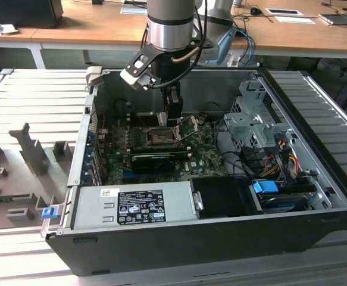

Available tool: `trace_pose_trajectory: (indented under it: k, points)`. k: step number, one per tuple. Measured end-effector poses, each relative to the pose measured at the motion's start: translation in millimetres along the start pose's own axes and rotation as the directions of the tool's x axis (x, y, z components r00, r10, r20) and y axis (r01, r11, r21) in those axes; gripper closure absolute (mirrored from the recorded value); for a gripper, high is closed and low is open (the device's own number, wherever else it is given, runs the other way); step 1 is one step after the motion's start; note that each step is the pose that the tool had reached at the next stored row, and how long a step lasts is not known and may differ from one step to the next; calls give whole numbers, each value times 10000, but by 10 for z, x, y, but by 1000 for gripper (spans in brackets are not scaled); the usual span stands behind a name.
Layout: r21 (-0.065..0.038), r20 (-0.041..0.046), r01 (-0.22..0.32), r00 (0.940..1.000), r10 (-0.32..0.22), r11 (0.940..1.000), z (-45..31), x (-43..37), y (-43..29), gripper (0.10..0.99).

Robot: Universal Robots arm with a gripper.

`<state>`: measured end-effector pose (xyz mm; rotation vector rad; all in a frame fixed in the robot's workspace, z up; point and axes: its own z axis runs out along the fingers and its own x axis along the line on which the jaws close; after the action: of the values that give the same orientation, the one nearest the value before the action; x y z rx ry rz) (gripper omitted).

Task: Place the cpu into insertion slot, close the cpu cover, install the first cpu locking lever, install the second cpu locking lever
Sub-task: 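Place the cpu into insertion slot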

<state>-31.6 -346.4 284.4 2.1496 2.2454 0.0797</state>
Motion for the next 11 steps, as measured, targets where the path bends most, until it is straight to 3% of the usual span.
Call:
trace_pose_trajectory:
  k: [11]
  points:
    - [0,11,-29,10000,29,10000,73,-1,-4,561]
